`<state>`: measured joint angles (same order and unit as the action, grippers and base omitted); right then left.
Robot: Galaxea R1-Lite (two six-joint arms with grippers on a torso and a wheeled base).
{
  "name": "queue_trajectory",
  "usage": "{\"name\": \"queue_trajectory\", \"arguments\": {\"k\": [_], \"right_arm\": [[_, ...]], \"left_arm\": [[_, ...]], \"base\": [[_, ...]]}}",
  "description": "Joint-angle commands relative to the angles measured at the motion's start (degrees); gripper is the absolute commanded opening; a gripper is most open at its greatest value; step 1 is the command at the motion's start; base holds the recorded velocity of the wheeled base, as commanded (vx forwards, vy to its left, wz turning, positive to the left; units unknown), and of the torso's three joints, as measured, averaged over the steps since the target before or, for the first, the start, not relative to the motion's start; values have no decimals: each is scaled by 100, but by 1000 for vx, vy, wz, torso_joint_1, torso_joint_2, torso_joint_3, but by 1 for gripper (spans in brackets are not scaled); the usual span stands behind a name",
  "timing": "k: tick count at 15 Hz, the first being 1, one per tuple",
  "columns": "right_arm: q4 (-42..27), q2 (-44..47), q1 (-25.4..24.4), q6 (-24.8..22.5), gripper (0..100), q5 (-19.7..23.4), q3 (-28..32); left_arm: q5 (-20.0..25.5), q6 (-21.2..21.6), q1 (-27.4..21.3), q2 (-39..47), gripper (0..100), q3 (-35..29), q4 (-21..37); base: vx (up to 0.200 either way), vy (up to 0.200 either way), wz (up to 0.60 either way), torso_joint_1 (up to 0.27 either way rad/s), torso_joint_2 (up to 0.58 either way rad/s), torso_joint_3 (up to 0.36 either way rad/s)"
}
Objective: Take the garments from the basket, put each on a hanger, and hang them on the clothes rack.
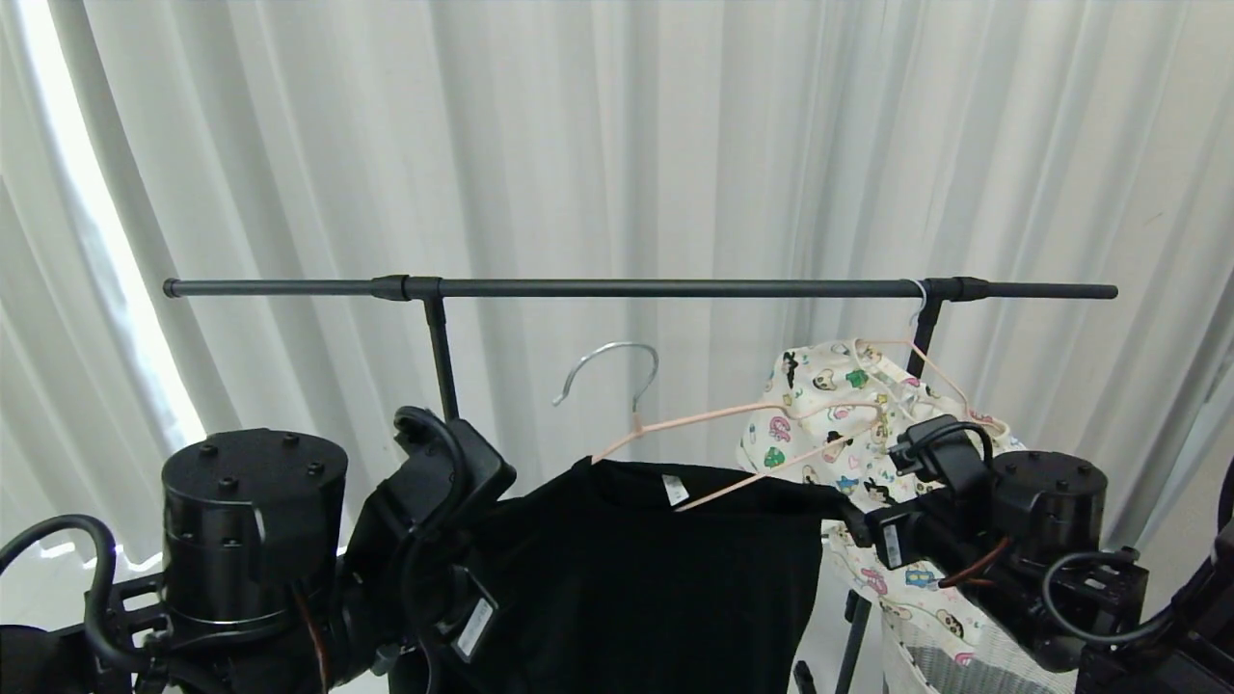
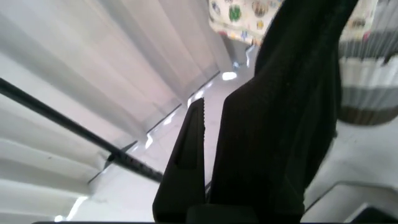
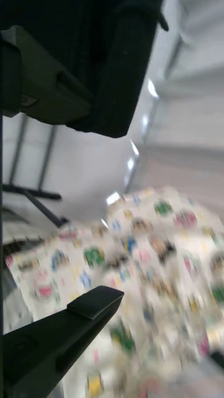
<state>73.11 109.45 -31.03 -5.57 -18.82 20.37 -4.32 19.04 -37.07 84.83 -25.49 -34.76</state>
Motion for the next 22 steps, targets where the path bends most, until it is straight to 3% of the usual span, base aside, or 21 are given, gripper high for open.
{"name": "queue_trajectory", "arguments": {"k": [1,9,12,15,17,20,22], "right_arm": [[11,-204,114,-14,100,10,37],[-25,-820,105,-23,100,28,46],[-394,-1321,97,-23,100,467,55],[-1352,-2015,97,-23,100,1267,327],[-2468,-2569,105,-67,100,1961,529],[-4006,-3043,369,-603,100,2752,1039],[-4481,-3052,457,-735,100,2902,1382]], "left_arm": [[-8,29,-2,-20,0,211,4],[-219,390,-11,306,0,589,180],[-579,390,-11,745,0,431,188],[-667,328,-11,956,0,229,188],[-641,161,-55,965,0,71,188],[-606,-199,-301,921,0,0,180],[-597,-269,-441,903,0,-44,171]], "base": [[0,0,0,0,0,0],[0,0,0,0,0,0],[0,0,0,0,0,0],[0,0,0,0,0,0],[0,0,0,0,0,0],[0,0,0,0,0,0],[0,0,0,0,0,0]]}}
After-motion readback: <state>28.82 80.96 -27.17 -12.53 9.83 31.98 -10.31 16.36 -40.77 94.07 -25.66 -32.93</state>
